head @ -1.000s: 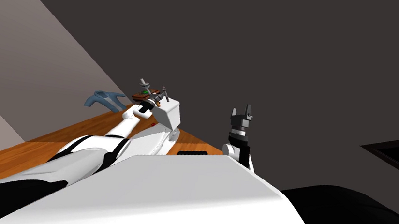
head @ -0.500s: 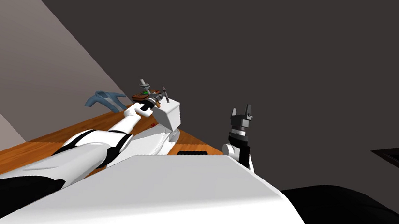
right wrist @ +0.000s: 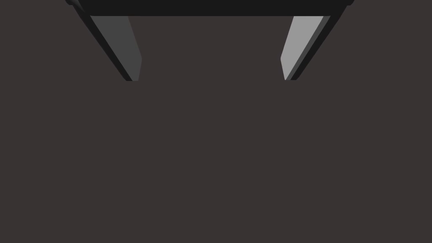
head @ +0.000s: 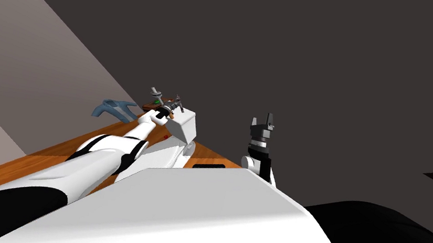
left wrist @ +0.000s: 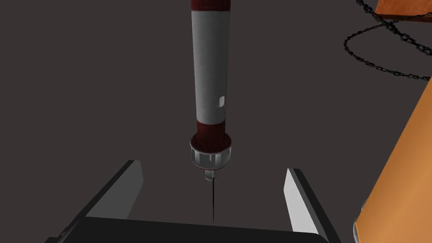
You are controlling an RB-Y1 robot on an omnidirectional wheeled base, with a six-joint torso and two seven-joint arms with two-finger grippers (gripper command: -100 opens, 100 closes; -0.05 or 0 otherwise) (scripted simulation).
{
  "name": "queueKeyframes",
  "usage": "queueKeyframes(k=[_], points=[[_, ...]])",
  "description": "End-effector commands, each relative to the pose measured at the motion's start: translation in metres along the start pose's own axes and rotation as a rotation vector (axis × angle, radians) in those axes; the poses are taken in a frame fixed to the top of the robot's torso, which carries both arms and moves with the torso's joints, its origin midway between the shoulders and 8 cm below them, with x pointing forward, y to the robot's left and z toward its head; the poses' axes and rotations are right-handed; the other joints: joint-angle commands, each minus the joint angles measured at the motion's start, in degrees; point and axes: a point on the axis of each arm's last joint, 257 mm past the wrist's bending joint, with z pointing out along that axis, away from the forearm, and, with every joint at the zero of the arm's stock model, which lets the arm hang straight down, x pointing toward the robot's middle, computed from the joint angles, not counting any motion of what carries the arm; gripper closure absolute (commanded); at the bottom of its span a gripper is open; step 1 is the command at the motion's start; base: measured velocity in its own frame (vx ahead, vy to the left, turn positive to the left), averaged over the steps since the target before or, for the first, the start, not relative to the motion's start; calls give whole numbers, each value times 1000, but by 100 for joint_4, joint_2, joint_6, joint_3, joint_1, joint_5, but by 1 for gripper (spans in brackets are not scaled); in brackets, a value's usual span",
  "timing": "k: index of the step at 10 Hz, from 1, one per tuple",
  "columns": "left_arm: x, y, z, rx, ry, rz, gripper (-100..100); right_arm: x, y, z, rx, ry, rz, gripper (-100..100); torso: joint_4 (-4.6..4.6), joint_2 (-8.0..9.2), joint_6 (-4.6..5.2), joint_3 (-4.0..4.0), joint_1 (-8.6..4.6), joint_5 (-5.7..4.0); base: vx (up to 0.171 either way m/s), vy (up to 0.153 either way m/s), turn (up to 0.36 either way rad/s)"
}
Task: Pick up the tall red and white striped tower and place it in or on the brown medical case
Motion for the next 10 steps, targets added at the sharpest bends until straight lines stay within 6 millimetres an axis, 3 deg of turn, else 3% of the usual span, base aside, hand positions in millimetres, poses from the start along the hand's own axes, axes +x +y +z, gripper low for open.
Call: queueKeyframes(k=[1,4,5,6,7,10], points=[[6,-7,5,3,20,12,-100,0,0,0,0,0,0,0,0,0,0,0,0,0,101,21,0],[9,-12,7,7,27,16,-100,0,0,0,0,0,0,0,-1,-2,0,-2,3,1,72,20,-2],[9,-13,7,7,28,16,0,0,0,0,0,0,0,0,2,13,-1,6,1,1,7,2,0],[9,-13,7,7,28,16,-100,0,0,0,0,0,0,0,5,25,-1,14,-4,0,0,0,0],[9,-13,7,7,28,16,100,0,0,0,0,0,0,0,7,30,-1,17,-5,-1,0,0,0],[9,-13,7,7,28,16,100,0,0,0,0,0,0,0,6,28,1,16,-5,-1,0,0,0]])
